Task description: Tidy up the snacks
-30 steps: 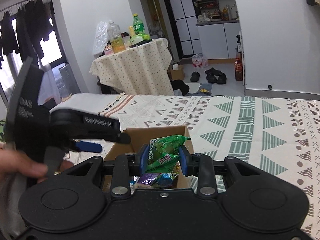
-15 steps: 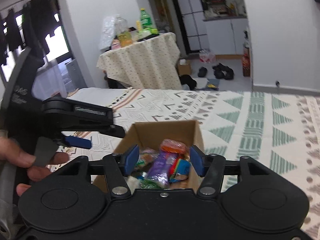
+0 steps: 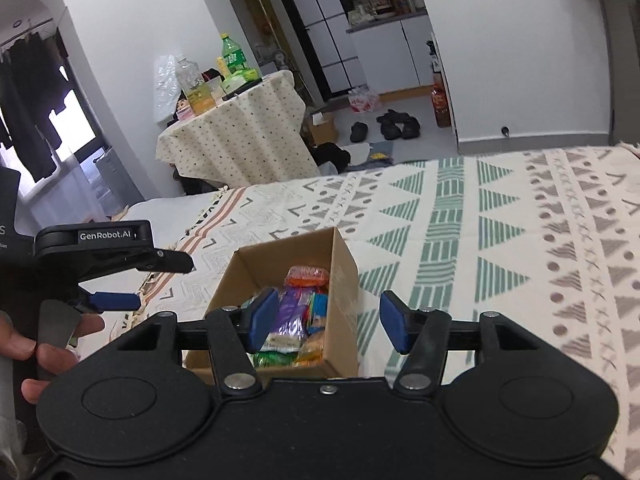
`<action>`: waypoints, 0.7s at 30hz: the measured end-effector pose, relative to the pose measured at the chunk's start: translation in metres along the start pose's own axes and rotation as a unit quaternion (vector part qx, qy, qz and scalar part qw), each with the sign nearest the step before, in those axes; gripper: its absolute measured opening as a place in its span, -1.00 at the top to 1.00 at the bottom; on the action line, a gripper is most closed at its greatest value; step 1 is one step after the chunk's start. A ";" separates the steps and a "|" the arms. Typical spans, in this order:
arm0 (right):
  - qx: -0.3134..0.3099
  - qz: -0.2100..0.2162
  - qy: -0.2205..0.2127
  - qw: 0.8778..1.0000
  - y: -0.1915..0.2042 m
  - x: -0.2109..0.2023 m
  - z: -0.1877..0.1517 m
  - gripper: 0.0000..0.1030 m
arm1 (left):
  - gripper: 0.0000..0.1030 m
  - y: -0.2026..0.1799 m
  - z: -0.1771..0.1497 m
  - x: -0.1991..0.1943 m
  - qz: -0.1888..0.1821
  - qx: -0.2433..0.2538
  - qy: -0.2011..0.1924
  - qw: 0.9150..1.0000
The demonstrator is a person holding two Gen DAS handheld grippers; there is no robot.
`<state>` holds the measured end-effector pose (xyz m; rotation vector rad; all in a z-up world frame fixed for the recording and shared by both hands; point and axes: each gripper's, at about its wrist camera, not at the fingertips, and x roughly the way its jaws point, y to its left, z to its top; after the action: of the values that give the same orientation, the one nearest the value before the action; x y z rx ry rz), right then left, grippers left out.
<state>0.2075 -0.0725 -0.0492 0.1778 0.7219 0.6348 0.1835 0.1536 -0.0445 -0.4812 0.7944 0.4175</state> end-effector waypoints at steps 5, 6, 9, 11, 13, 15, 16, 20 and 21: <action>0.010 -0.006 -0.003 1.000 -0.001 -0.024 -0.001 -0.09 | -0.80 -0.010 -0.005 -0.023 -0.012 0.013 -0.005 1.000; 0.009 -0.008 -0.005 1.000 -0.001 -0.028 -0.002 -0.09 | -0.80 -0.011 -0.006 -0.029 -0.014 0.014 -0.007 1.000; 0.011 -0.014 -0.010 1.000 0.001 -0.042 0.001 -0.09 | -0.80 -0.014 -0.010 -0.042 -0.021 0.017 -0.007 1.000; 0.011 -0.017 -0.013 1.000 0.001 -0.051 0.002 -0.13 | -0.80 -0.015 -0.012 -0.049 -0.024 0.020 -0.006 0.999; 0.009 -0.024 -0.015 1.000 0.002 -0.060 0.002 -0.27 | -0.80 -0.015 -0.015 -0.057 -0.029 0.022 -0.006 0.999; 0.007 -0.031 -0.019 0.999 0.003 -0.069 0.002 -0.39 | -0.80 -0.016 -0.017 -0.066 -0.035 0.026 -0.013 0.999; 0.007 -0.034 -0.022 0.999 0.004 -0.074 0.003 -0.48 | -0.80 -0.016 -0.018 -0.070 -0.036 0.028 -0.015 0.999; 0.006 -0.053 -0.035 0.998 0.007 -0.094 0.004 -0.79 | -0.99 -0.020 -0.020 -0.088 -0.044 0.048 -0.025 0.998; 0.007 -0.058 -0.037 0.998 0.009 -0.099 0.004 -0.90 | -1.00 -0.021 -0.021 -0.093 -0.046 0.055 -0.029 0.997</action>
<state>0.1492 -0.1244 0.0124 0.1703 0.6610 0.5102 0.1236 0.1086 0.0185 -0.4001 0.7312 0.3005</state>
